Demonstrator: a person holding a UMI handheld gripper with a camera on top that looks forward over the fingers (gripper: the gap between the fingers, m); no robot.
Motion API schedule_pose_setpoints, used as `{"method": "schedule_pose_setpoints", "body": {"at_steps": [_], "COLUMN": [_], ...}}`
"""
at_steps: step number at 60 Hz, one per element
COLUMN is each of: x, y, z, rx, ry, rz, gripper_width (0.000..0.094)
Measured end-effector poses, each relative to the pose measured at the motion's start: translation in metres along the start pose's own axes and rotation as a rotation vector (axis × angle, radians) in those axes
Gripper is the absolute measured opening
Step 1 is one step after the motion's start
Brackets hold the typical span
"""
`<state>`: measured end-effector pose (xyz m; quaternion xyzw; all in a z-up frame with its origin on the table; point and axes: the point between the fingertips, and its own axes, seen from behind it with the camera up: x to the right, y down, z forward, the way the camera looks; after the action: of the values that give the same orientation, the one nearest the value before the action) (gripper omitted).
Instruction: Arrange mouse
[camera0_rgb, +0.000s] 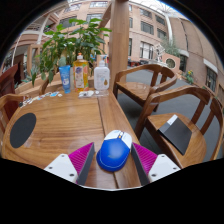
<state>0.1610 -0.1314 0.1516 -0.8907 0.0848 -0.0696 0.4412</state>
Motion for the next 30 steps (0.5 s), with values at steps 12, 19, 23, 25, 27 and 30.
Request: {"method": "schedule_pose_setpoints", "body": {"at_steps": [12, 19, 23, 25, 27, 30], "x": [0.004, 0.008, 0.013, 0.014, 0.015, 0.017], "y": [-0.020, -0.016, -0.015, -0.015, -0.016, -0.016], "z": [0.013, 0.016, 0.018, 0.020, 0.021, 0.024], "rx": [0.010, 0.023, 0.018, 0.017, 0.020, 0.016], "ry": [0.042, 0.048, 0.045, 0.043, 0.044, 0.039], "rz": [-0.005, 0.009, 0.016, 0.015, 0.012, 0.009], "gripper_width": [0.0520, 0.0438, 0.0391, 0.0380, 0.0365, 0.0365]}}
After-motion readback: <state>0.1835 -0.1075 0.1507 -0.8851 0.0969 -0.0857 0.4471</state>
